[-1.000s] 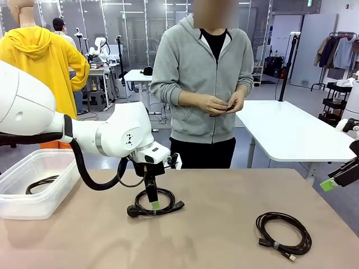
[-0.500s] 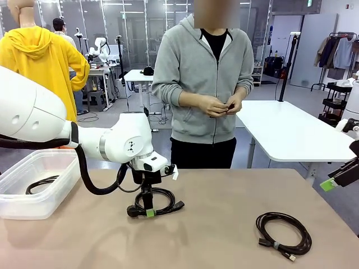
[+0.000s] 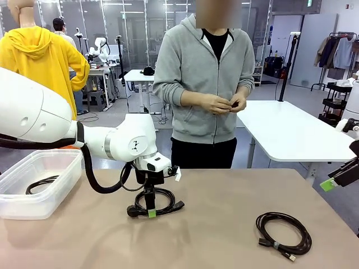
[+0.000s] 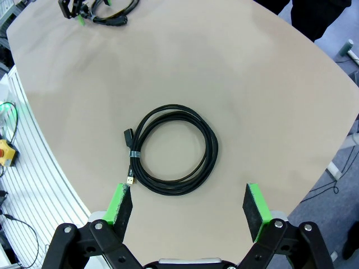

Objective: Organize and store the cables.
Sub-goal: Place the Power Cable into the Organizing box.

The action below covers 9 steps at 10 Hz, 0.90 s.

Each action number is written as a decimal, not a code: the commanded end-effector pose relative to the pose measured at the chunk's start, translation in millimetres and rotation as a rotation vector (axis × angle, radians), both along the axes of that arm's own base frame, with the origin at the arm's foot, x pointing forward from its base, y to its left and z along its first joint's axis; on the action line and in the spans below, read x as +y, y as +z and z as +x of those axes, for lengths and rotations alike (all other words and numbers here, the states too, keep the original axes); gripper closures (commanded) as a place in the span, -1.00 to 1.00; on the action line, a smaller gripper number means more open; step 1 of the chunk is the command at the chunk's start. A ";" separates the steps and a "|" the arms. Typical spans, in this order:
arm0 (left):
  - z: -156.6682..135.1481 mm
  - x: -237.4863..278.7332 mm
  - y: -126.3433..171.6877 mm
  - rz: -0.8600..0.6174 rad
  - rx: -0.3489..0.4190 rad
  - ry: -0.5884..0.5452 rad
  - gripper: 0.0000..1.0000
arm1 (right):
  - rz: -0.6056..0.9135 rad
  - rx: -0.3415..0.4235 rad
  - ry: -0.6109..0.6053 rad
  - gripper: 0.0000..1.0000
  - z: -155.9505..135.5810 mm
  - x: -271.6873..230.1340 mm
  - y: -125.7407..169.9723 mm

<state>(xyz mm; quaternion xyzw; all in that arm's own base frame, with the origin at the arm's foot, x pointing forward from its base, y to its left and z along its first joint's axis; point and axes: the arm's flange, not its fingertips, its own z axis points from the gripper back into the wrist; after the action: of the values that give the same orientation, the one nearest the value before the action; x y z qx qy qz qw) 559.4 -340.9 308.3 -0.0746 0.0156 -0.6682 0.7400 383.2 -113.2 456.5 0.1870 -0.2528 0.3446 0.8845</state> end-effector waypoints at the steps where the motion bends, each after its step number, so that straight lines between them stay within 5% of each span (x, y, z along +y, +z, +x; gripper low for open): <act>1: 1.4 -2.9 -2.1 0.018 0.010 -0.018 -1.00 | -0.002 0.000 -0.001 -1.00 0.0 -0.4 0.5; 2: 0.9 -4.6 -5.3 0.017 0.014 -0.018 -1.00 | -0.002 0.000 -0.001 -1.00 0.0 -0.4 0.5; 3: -1.3 -7.1 -7.7 0.025 0.017 -0.024 -0.68 | -0.002 0.000 -0.001 -1.00 0.0 -0.4 0.5; 4: -3.7 -9.7 -7.8 0.023 0.003 -0.033 0.01 | -0.002 0.000 -0.001 -1.00 0.0 -0.4 0.5; 6: -8.1 -10.9 -5.8 0.042 -0.008 -0.029 1.00 | -0.002 0.000 -0.001 -1.00 0.0 -0.4 0.5; 9: -11.5 -13.9 -6.5 0.051 -0.009 -0.033 0.94 | -0.002 0.000 -0.001 -1.00 0.0 -0.4 0.5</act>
<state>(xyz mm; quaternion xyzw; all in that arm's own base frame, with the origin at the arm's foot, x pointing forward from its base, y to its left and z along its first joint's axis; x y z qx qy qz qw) 552.0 -353.8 305.3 -0.0609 0.0218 -0.6835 0.7271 383.2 -113.2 456.4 0.1871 -0.2528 0.3446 0.8845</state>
